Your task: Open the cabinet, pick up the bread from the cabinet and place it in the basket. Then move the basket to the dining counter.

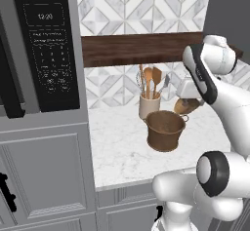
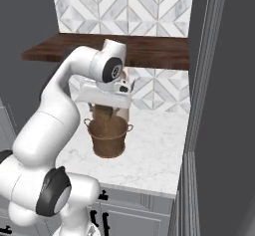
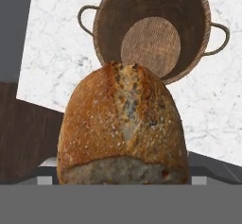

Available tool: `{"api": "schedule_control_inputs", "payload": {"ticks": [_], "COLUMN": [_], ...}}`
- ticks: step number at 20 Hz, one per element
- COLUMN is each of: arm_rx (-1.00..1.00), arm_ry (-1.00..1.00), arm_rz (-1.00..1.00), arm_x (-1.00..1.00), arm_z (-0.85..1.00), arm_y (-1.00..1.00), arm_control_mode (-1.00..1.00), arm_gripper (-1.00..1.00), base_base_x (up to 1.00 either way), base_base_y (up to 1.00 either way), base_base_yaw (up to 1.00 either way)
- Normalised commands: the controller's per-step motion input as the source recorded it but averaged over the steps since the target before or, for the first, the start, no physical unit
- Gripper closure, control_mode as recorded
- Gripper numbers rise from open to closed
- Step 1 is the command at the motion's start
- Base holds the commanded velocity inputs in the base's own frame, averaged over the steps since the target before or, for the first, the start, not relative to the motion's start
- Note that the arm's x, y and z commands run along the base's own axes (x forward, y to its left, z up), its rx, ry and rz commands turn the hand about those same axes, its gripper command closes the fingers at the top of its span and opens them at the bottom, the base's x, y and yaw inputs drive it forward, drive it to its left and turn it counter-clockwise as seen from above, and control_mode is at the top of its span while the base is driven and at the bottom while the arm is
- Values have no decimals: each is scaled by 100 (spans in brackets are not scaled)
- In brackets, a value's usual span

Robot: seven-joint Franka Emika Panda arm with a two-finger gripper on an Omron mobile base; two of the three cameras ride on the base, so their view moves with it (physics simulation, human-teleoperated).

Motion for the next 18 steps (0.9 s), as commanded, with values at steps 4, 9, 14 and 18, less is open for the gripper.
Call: {"api": "schedule_control_inputs", "payload": {"ticks": [4,9,14,18], "arm_rx": [0,0,0,0], "arm_ry": [0,0,1,0], "arm_rz": [0,0,0,0], "arm_x": [12,21,45,56], "arm_z": [-62,-53,-4,-16], "arm_y": [0,0,0,11], "arm_control_mode": [-100,-100,-100,-100], "arm_gripper": [100,100,100,100], "base_base_x": [0,0,0,0], "base_base_y": [0,0,0,0], "base_base_yaw": [0,0,0,0]}}
